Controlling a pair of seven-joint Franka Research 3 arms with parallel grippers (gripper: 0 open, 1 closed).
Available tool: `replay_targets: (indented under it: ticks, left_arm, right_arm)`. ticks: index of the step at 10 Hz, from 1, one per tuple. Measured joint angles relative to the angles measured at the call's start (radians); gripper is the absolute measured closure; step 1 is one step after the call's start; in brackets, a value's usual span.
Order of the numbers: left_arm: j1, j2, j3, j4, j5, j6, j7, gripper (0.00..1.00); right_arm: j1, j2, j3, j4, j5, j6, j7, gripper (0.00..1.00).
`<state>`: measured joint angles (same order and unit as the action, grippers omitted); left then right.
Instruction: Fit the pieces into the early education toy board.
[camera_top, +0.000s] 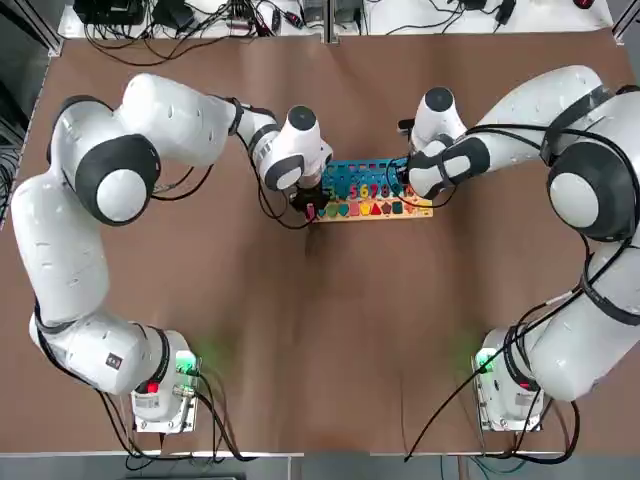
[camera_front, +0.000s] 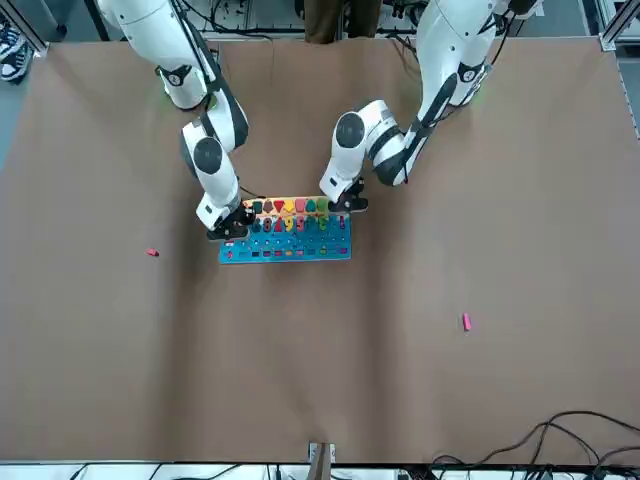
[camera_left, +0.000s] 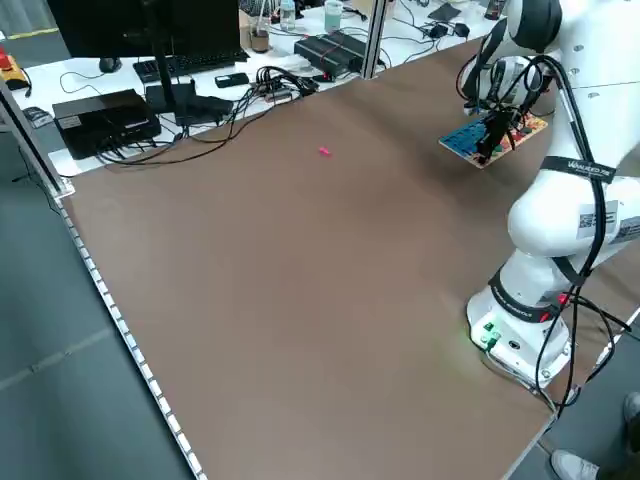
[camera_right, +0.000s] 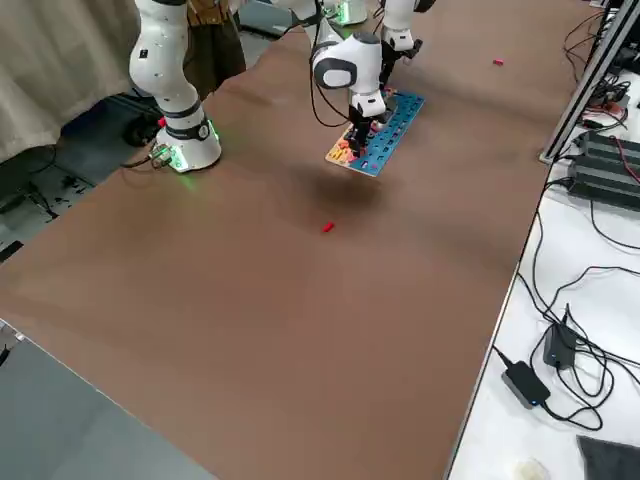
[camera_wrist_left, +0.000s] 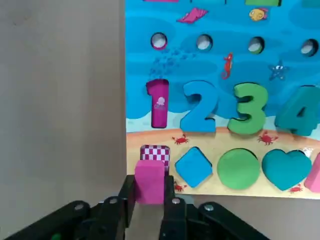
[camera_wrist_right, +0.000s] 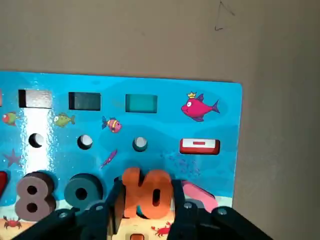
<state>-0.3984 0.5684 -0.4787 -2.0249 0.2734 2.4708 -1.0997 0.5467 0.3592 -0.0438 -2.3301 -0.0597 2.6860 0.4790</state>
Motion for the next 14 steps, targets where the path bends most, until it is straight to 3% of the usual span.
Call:
replay_targets:
  ticks: [14]
  left_arm:
    - [-0.001,0.035,0.01,0.04,0.019,-0.005,0.0,0.74]
  right_arm:
    - [0.008,-0.018,0.006,-0.027,-0.007,-0.004,-0.001,0.57]
